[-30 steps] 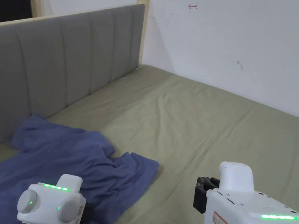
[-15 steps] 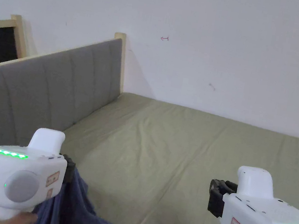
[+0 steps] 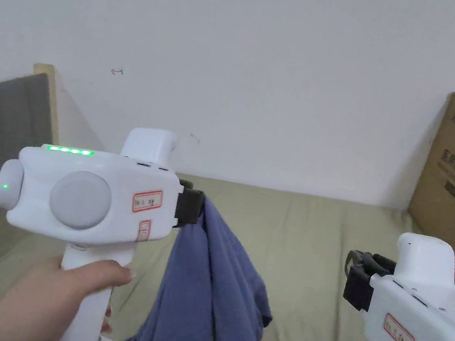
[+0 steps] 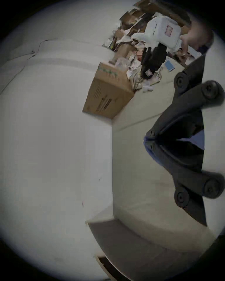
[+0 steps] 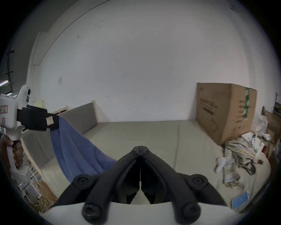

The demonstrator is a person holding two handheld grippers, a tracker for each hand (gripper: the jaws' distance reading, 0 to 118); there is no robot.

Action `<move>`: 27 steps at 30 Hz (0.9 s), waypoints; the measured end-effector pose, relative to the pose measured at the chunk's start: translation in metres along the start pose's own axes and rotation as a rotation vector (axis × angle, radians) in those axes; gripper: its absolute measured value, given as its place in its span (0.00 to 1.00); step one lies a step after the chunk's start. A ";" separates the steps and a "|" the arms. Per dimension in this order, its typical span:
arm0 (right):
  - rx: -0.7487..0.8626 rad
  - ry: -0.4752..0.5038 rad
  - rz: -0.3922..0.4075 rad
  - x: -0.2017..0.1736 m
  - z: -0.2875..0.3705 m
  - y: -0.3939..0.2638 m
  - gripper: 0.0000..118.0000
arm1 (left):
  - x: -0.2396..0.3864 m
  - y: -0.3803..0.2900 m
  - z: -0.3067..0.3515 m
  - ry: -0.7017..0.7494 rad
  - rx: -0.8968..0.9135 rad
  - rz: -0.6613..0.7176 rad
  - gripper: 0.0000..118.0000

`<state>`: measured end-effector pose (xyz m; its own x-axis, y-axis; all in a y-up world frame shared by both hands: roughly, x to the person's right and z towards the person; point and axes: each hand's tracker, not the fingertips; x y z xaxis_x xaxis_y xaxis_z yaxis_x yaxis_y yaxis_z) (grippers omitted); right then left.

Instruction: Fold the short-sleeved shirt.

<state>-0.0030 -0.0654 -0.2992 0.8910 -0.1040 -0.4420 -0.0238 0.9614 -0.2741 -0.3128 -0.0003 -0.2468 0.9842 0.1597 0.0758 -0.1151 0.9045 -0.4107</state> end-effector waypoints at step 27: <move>-0.218 -0.098 -0.062 0.066 -0.018 -0.069 0.00 | -0.003 -0.117 -0.108 -0.024 -0.212 0.229 0.89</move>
<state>0.0489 -0.1432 -0.3246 0.9333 -0.1254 -0.3364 -0.0555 0.8754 -0.4802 -0.2877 -0.1489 -0.2971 0.9323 0.3611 -0.0202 -0.3002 0.7416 -0.5999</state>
